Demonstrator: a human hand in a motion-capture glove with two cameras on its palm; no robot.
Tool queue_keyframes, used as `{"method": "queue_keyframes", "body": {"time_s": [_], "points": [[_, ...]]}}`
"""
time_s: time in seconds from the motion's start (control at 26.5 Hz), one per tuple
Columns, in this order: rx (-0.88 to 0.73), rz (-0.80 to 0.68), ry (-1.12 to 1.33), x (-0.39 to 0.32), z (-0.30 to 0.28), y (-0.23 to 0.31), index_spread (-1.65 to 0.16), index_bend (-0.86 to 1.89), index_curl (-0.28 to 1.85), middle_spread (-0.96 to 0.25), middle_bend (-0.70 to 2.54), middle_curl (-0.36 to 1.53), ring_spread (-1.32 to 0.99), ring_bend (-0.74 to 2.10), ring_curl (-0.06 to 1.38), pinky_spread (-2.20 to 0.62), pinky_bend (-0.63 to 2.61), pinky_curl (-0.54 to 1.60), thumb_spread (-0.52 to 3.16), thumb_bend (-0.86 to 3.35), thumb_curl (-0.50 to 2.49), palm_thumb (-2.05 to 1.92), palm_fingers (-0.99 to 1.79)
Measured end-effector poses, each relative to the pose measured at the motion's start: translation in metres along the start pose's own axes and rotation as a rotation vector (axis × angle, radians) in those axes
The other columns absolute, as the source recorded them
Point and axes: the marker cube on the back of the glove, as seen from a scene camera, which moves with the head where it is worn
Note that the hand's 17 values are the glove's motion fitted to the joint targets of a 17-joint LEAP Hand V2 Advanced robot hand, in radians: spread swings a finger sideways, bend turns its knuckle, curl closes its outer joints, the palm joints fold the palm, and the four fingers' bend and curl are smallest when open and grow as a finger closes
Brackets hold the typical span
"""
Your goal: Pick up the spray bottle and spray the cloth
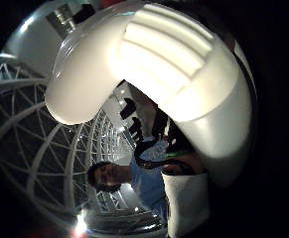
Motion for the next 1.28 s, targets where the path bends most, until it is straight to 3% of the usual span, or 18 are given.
{"method": "queue_keyframes", "body": {"time_s": [0.3,0.68,0.94,1.28], "points": [[0.168,-0.358,-0.138,-0.056,0.027,-0.005,-0.23,0.13,0.35,-0.04,0.33,0.47,-0.04,0.64,0.43,0.09,0.33,0.38,1.08,-0.01,0.52,0.74,1.16],[0.28,-0.813,-0.314,-0.151,0.132,-0.063,-0.24,0.15,0.36,-0.05,0.33,0.47,-0.05,0.62,0.43,0.09,0.28,0.37,1.06,-0.02,0.53,0.76,1.14],[0.271,-0.861,-0.354,-0.182,0.201,-0.115,-0.25,0.15,0.37,-0.06,0.32,0.47,-0.06,0.6,0.43,0.07,0.25,0.36,1.03,-0.02,0.53,0.76,1.13],[0.19,-0.811,-0.382,-0.193,0.268,-0.162,-0.26,0.15,0.38,-0.07,0.31,0.46,-0.07,0.58,0.42,0.06,0.2,0.36,1.03,-0.02,0.52,0.76,1.11]]}}
